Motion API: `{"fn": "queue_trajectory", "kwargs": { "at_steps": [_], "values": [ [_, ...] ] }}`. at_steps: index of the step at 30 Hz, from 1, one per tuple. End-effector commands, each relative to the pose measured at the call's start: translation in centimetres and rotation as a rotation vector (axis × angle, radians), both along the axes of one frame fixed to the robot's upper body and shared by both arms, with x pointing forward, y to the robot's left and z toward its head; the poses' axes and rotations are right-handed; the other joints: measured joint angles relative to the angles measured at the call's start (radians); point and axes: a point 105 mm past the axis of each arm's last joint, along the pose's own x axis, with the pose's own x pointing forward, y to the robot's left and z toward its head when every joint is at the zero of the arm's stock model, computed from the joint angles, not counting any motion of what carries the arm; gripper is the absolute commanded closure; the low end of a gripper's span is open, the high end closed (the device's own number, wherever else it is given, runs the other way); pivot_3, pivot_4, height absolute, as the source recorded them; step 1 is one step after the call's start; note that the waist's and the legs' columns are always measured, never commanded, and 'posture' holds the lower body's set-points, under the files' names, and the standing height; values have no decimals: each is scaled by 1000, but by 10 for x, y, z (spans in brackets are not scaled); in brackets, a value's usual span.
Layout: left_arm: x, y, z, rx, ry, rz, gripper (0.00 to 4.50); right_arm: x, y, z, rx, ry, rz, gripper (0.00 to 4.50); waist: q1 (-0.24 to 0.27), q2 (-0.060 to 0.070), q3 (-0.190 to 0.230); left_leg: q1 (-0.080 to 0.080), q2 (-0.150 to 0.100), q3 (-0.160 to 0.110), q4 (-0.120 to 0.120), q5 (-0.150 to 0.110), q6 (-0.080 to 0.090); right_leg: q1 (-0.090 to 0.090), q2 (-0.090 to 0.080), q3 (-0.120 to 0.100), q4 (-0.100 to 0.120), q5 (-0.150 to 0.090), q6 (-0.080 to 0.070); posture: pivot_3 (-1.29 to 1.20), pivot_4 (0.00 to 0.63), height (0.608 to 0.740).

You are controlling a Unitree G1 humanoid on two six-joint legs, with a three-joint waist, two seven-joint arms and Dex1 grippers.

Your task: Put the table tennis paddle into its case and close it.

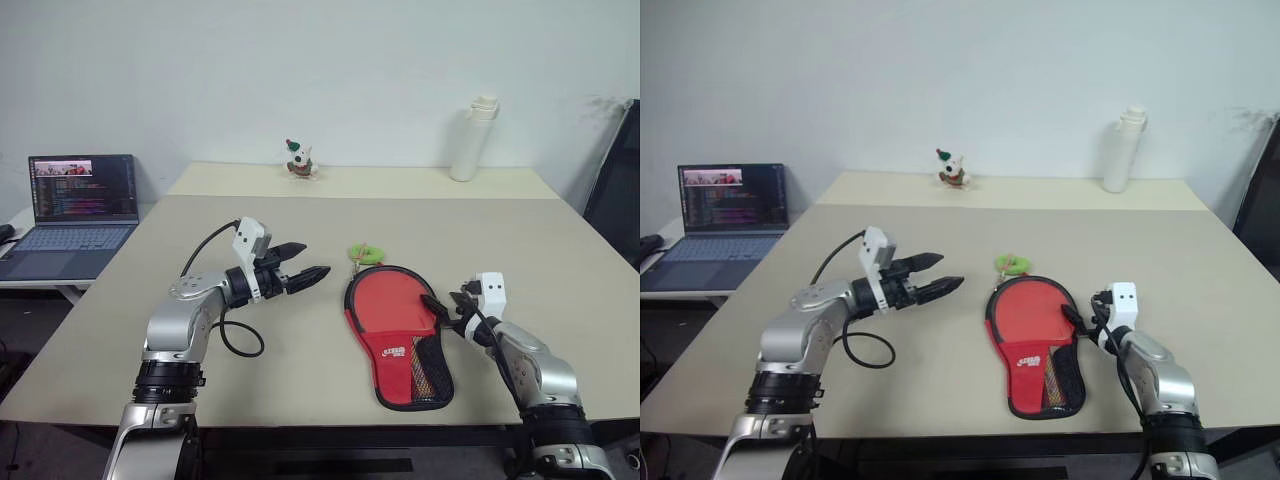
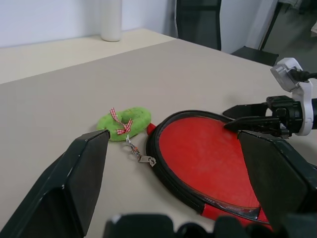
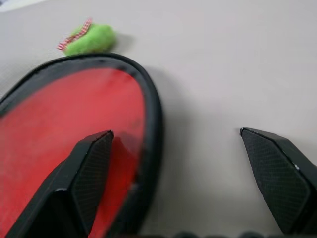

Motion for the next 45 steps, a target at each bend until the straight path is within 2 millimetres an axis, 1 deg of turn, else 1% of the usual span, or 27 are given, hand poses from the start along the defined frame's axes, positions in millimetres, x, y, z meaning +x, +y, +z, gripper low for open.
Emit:
{"fn": "queue_trajectory", "kwargs": {
  "at_steps": [1,3,6,11,12,14,15,17,19,23,28,32,35,44,45],
  "values": [
    [-4,-5,14,-2,-66,-21,0,-2,15,-2,13,-1,64,185,-2,0,0,0,0,0,0,0,0,0,0,0,0,0,0,0,150,740],
    [-5,-5,14,-3,-67,-23,0,-5,18,-4,10,4,83,588,-3,0,0,0,0,0,0,0,0,0,0,0,0,0,0,0,150,740],
    [-6,-5,13,-3,-67,-24,0,-12,22,-6,4,11,110,1622,-4,0,0,1,0,0,0,0,0,0,0,0,1,0,0,0,150,740],
    [-8,-7,13,-12,-63,-35,0,-20,30,-2,13,5,144,3361,-3,0,0,2,0,-1,0,0,0,2,0,-1,0,0,0,0,150,740],
    [-9,-7,14,-15,-61,-38,0,-21,31,-2,13,4,146,3632,-3,0,0,3,0,-1,0,0,0,3,0,0,0,0,0,0,150,740],
    [-11,-7,13,-20,-50,-51,0,-22,32,-1,12,5,146,4312,-4,0,0,4,0,-1,-1,0,0,3,0,0,0,0,0,0,150,740],
    [-12,-7,12,-17,-42,-61,0,-23,32,-1,11,7,146,4474,-4,0,0,4,0,-1,-1,0,0,4,0,0,0,0,0,0,150,740],
    [-20,-7,7,2,-13,-111,0,-25,33,-2,7,16,152,4474,-5,0,0,5,1,-1,-2,0,0,4,0,0,0,0,-1,0,150,740],
    [-32,-7,-1,35,31,-184,0,-30,35,-4,10,29,159,4474,-5,0,0,6,1,-1,-2,0,0,4,0,0,1,0,-1,0,150,740],
    [-49,0,-17,100,114,-261,0,-44,46,-8,15,54,203,4474,-5,1,0,8,1,-1,-3,0,0,6,0,-1,0,-1,-2,0,150,740],
    [-56,2,-25,122,149,-279,0,-54,55,-11,24,70,232,4474,-5,1,0,10,1,-2,-3,0,0,9,0,-1,0,-2,-4,0,150,740],
    [-58,1,-28,121,158,-283,0,-57,57,-13,22,74,239,4474,-5,1,0,11,4,-1,-3,0,0,9,0,-1,0,-3,-4,0,150,740],
    [-58,1,-28,119,158,-276,0,-50,51,-12,-2,55,202,4474,-5,1,0,11,5,-2,-3,0,0,9,1,-1,0,-4,-5,0,150,740],
    [-49,0,-24,104,131,-234,0,-24,30,6,-63,-54,93,4474,-7,1,0,13,6,0,-1,0,0,10,2,-1,0,-4,-4,0,150,740],
    [-48,0,-24,103,129,-231,0,-21,28,7,-69,-61,85,4045,-7,1,0,13,6,0,-1,0,0,10,2,-1,0,-4,-4,0,150,740]
  ]
}}
